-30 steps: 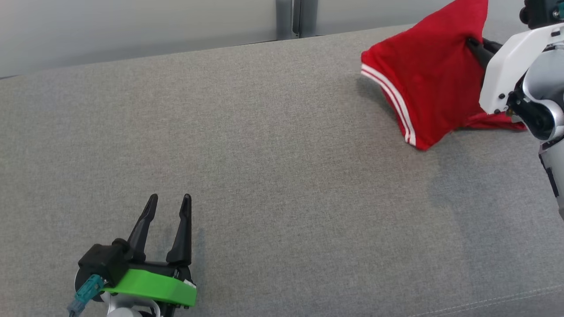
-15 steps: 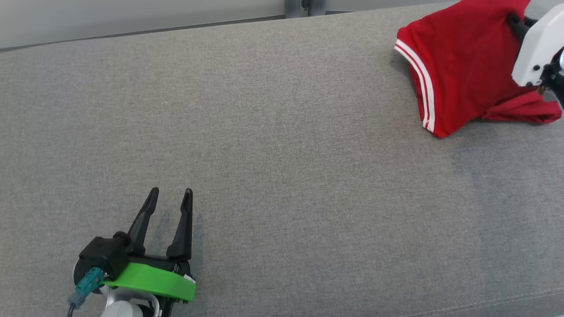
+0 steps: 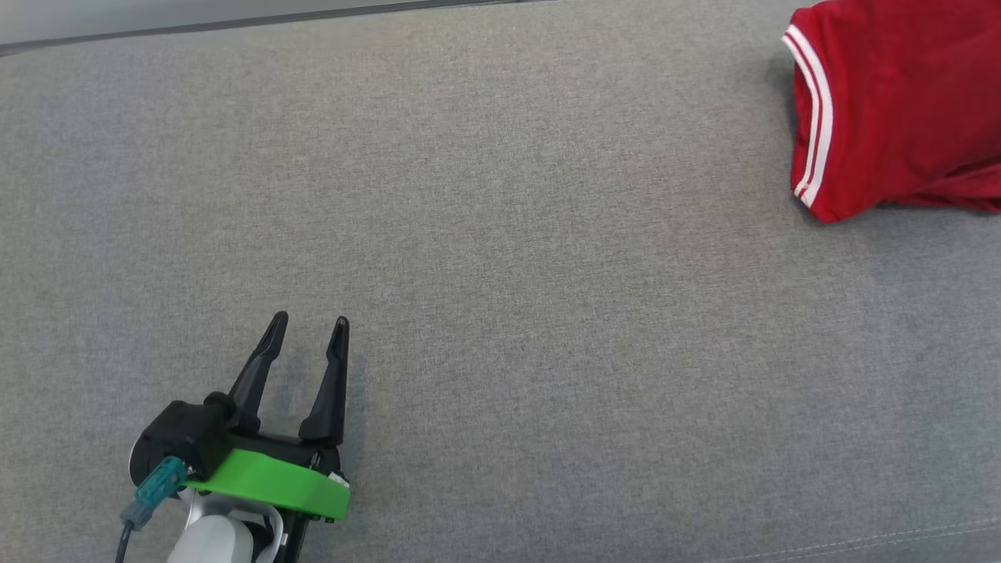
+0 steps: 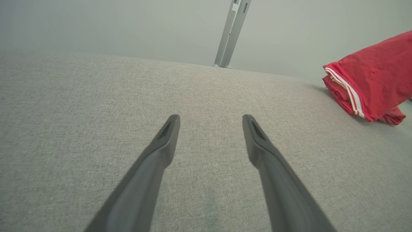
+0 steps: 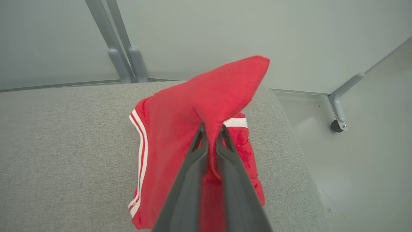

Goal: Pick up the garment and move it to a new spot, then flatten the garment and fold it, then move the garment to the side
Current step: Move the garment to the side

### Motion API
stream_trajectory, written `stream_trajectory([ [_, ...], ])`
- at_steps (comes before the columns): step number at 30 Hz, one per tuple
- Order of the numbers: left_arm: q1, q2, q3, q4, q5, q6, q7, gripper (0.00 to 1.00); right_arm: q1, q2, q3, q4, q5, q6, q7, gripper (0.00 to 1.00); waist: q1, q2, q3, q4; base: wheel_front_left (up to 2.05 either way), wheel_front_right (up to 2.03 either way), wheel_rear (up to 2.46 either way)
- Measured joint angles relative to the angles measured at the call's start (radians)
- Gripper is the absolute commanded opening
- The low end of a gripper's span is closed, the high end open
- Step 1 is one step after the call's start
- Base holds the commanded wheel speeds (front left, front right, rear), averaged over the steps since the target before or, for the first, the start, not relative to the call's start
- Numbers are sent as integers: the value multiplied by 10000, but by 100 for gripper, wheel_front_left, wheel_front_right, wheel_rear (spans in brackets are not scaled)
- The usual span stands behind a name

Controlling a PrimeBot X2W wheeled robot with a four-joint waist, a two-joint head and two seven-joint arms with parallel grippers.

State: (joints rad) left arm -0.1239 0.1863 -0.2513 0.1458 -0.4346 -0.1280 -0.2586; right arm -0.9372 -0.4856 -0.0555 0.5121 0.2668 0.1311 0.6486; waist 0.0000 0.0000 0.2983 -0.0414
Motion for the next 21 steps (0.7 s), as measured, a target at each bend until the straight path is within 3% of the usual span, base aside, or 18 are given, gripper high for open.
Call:
stream_trajectory([
  [12,-459,268,-173,-489,184,19,337,100,37,-746,-1304,1103,-1919,0,-886,0,0,0,878,322,0,0,0],
  [21,-537,577,-215,-882,309,96,654,100,9,-792,-2155,1925,-3501,4,-2288,0,0,0,1542,492,0,0,0],
])
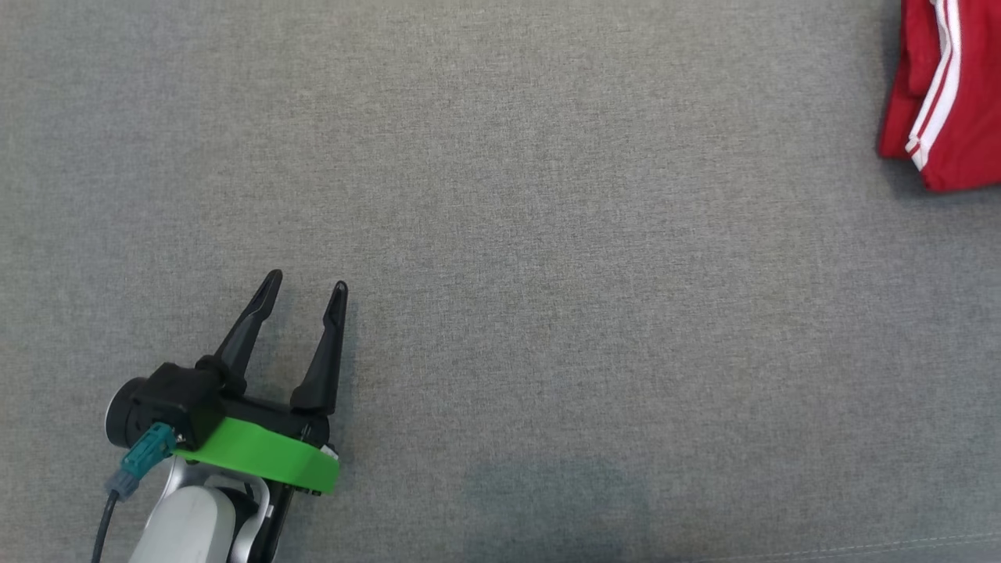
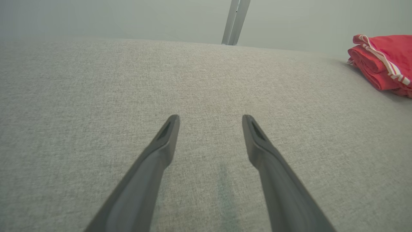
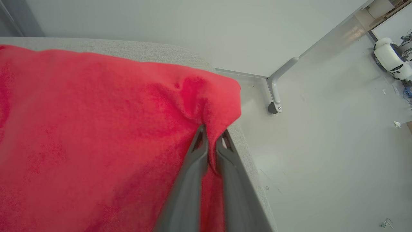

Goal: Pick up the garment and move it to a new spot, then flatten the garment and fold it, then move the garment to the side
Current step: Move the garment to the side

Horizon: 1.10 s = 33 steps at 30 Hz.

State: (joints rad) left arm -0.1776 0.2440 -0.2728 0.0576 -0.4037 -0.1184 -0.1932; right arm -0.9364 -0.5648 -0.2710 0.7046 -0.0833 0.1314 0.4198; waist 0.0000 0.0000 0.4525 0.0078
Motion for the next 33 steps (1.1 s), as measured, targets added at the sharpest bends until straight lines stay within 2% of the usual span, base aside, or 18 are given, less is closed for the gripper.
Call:
stream_trajectory([
  [4,-17,115,-27,-211,15,44,163,100,-65,100,-399,433,-685,0,-581,0,0,0,214,45,0,0,0],
  [5,-21,148,-35,-253,29,52,178,100,-89,174,-514,451,-882,0,-738,3,0,0,259,51,0,0,0],
  [6,-22,173,-38,-305,33,58,228,100,-115,251,-650,437,-1129,0,-986,28,0,0,298,55,0,0,0],
  [7,-23,201,-48,-351,46,71,251,100,-128,314,-738,443,-1356,0,-1131,75,0,0,336,55,0,0,0],
  [8,-23,221,-48,-389,67,90,286,100,-129,374,-807,449,-1559,0,-1275,100,0,0,371,54,0,0,0],
  [15,-23,301,-67,-583,75,174,418,100,-205,813,-1379,552,-2577,0,-2144,100,0,0,514,-34,0,0,0],
  [23,-24,360,-79,-623,63,236,435,100,-345,1114,-1607,982,-2821,0,-3260,100,0,0,416,-215,0,0,0],
  [28,-41,345,-73,-548,-98,251,403,100,-786,1229,-1248,1317,-2477,0,-4033,100,0,0,117,-335,0,0,0],
  [33,-274,244,50,-399,-385,251,318,100,-1231,1386,-320,1536,-1958,0,-4842,100,0,0,-316,-466,0,0,0],
])
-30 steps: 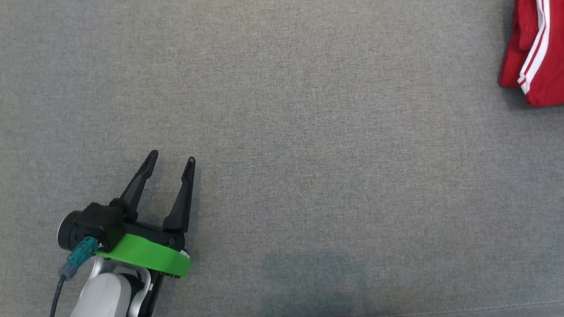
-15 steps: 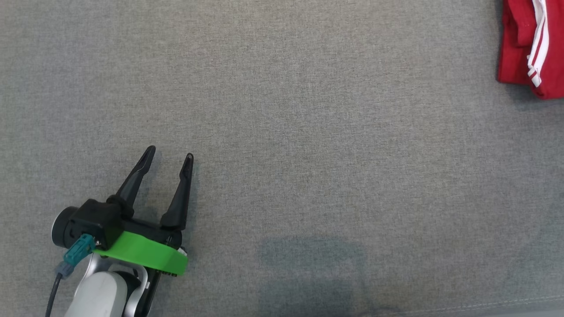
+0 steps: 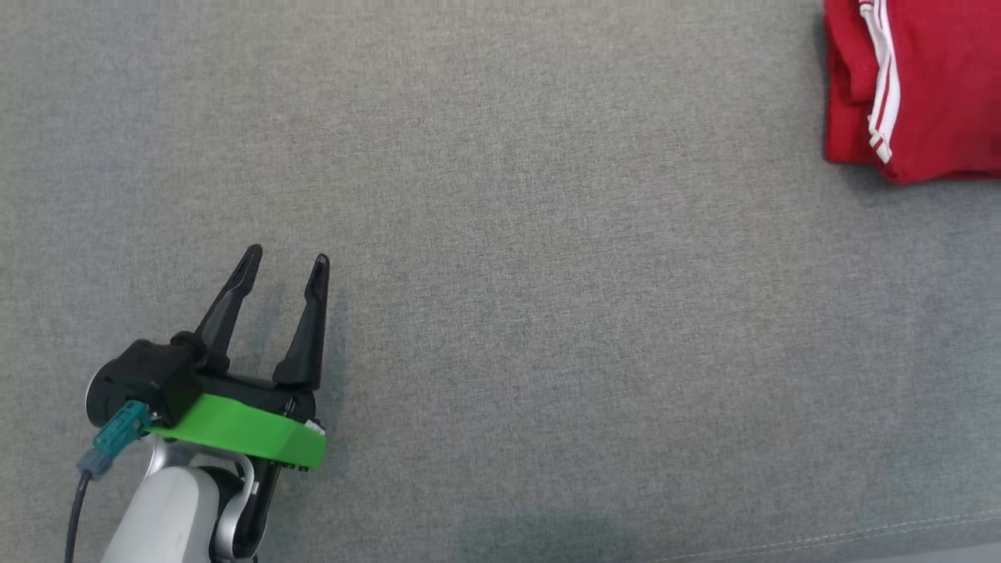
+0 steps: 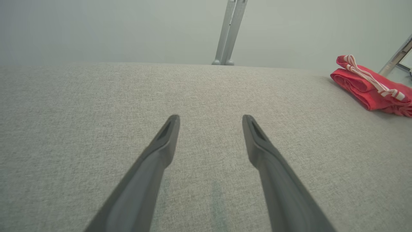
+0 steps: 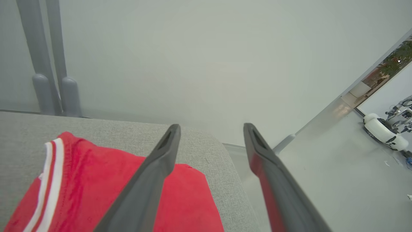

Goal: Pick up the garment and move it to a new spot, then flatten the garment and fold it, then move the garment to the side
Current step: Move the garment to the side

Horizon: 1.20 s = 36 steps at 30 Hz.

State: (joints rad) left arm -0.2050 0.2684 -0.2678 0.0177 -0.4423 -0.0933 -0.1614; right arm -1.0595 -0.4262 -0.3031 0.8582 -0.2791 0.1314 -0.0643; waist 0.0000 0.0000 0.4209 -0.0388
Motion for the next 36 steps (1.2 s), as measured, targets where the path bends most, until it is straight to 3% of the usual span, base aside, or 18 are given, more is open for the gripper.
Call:
stream_trajectory([
  [14,-440,-727,872,1024,-600,732,-706,100,363,972,3028,-447,2558,0,-1476,100,0,0,-1602,-254,0,0,0],
  [23,261,-938,1442,1373,-675,1034,-951,100,2179,1787,3457,-1975,3728,0,-1555,100,0,0,-2648,-72,0,0,0],
  [27,635,-965,1601,1392,-669,1080,-965,100,3400,2232,3310,-2871,3756,-2,-1436,100,0,0,-2965,129,0,0,0],
  [31,1043,-968,1697,1337,-646,1030,-970,100,4913,3233,3246,-3963,3733,-2,-1321,100,0,0,-3166,366,0,0,0],
  [36,1356,-968,1705,1323,-633,961,-995,100,6259,3672,3365,-4870,3708,-4,-1220,100,0,0,-3252,407,0,0,0],
])
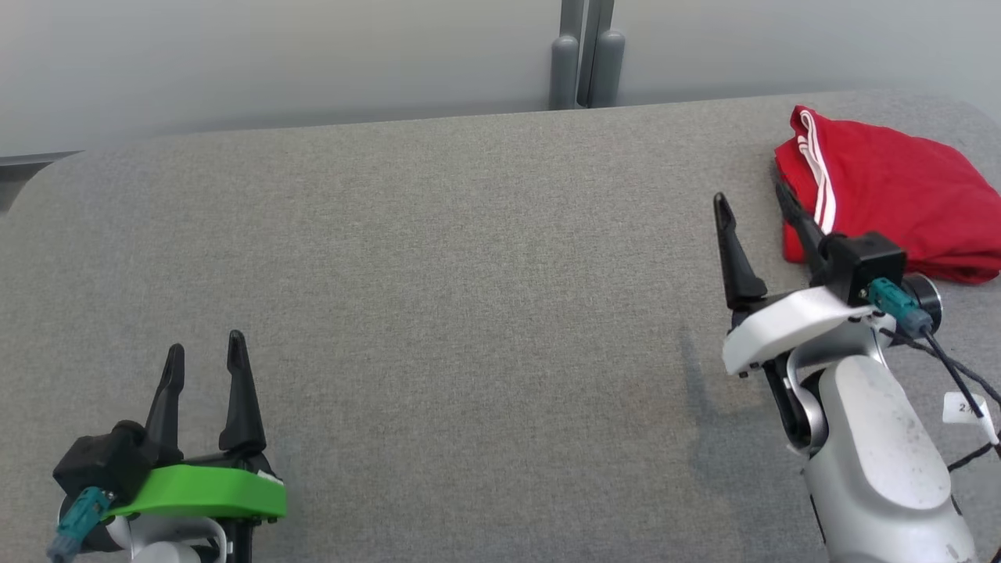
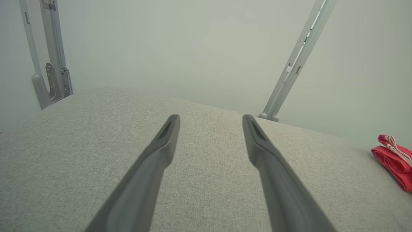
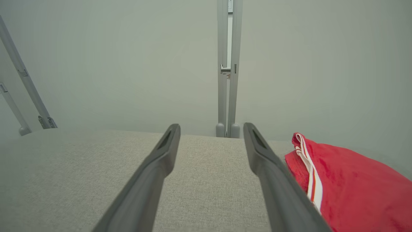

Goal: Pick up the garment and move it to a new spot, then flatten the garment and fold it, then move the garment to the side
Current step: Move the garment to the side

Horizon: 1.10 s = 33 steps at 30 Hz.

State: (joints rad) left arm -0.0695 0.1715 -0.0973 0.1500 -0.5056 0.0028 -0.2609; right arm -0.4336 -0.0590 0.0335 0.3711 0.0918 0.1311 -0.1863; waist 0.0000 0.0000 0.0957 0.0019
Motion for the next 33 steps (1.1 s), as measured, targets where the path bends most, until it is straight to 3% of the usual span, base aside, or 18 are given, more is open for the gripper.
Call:
stream_trajectory([
  [13,574,-113,-280,303,113,-69,-2,100,2222,92,318,-1095,1252,-2,67,100,0,0,-397,-49,0,0,0],
  [26,1019,-105,-437,422,167,-10,105,100,3080,92,491,-1444,1342,0,-73,100,0,0,-869,-46,0,0,0],
  [33,1054,-59,-453,192,251,270,176,100,3262,92,581,-1557,1356,0,-84,100,0,0,-891,-78,0,0,0],
])
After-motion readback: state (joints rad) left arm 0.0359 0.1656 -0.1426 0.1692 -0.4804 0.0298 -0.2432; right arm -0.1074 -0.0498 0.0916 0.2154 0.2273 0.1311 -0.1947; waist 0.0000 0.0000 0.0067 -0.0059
